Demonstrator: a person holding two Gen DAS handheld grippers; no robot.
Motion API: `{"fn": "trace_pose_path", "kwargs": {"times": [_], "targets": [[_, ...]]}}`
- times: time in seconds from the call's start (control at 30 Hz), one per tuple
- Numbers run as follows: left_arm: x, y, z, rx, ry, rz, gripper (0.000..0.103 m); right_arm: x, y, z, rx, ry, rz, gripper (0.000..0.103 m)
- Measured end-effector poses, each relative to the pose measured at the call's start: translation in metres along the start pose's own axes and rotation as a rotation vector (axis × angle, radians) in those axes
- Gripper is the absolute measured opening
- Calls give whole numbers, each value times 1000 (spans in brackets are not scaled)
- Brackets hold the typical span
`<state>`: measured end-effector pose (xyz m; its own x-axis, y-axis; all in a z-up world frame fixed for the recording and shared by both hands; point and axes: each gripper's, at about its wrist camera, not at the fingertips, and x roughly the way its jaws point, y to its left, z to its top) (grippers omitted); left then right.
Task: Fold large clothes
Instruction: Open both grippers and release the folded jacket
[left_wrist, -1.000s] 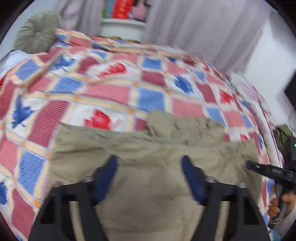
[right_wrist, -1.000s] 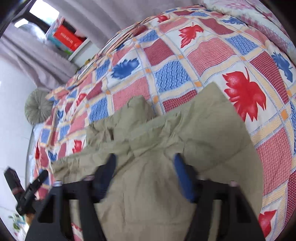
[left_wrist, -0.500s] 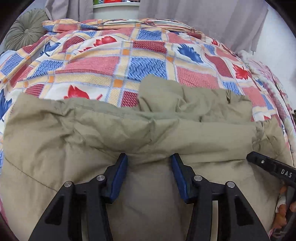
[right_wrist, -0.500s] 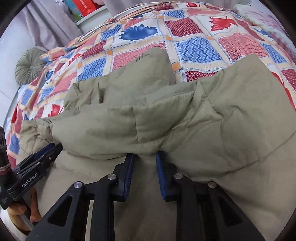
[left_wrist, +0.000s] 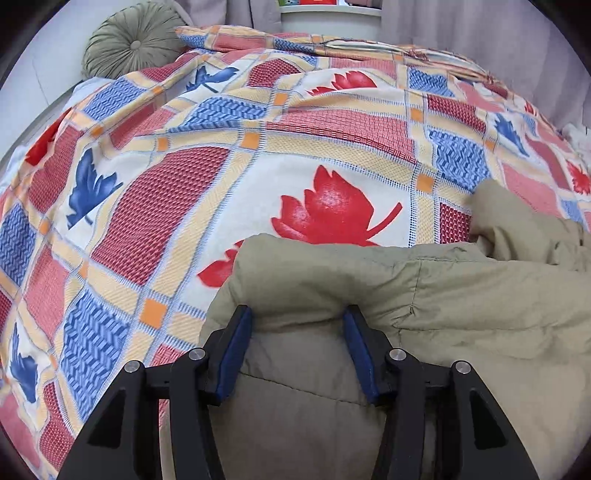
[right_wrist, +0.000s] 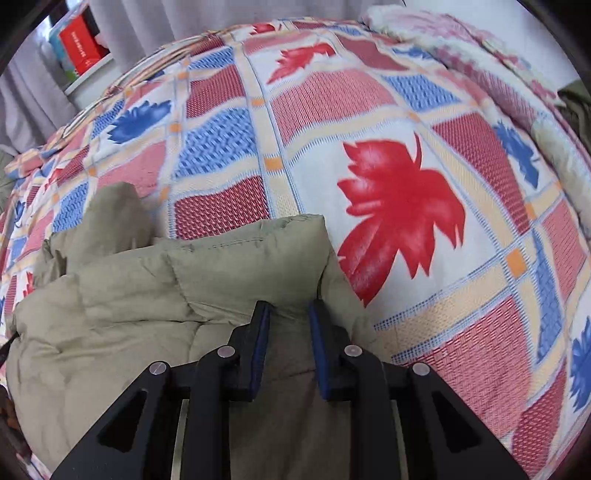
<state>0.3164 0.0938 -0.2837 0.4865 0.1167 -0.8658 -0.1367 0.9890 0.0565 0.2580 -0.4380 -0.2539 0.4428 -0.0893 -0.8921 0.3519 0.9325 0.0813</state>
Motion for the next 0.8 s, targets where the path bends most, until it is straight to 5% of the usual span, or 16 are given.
{"fn": "trace_pose_path", "kwargs": {"times": [0.33,0.53,0.8], "targets": [[11,-9,12,4,12,19,57,25,8,5,-14,5,-36,25],[-33,5,9,1,23,4,57,-18,9,0,30,-32,-25,37],[-87,17,-28,43,92,-43,58,-73,5,-36,77,-19,96,45]]}}
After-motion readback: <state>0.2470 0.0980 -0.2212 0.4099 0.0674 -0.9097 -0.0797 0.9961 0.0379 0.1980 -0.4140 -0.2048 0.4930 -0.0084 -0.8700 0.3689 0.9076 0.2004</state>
